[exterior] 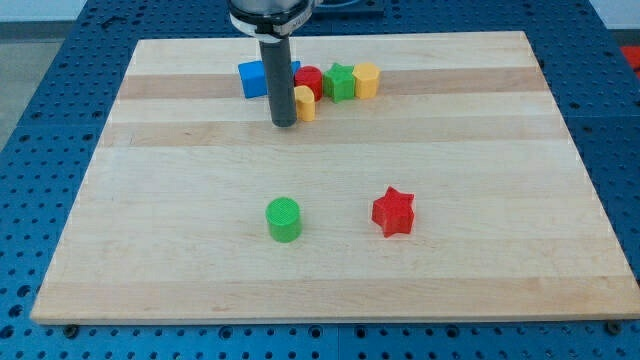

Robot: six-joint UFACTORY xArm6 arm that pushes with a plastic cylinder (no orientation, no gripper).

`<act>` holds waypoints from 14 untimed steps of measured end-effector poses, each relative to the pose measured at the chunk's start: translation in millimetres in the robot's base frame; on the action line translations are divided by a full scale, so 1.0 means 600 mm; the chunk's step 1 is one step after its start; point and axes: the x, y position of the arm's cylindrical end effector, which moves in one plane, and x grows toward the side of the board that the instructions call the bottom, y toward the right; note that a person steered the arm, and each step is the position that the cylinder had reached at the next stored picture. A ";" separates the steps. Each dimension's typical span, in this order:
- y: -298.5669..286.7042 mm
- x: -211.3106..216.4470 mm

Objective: Slide green circle below yellow heart

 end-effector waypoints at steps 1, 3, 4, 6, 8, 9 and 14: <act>0.000 -0.001; -0.001 -0.001; -0.003 -0.001; -0.090 0.088; -0.151 0.279; -0.123 0.376; 0.051 0.324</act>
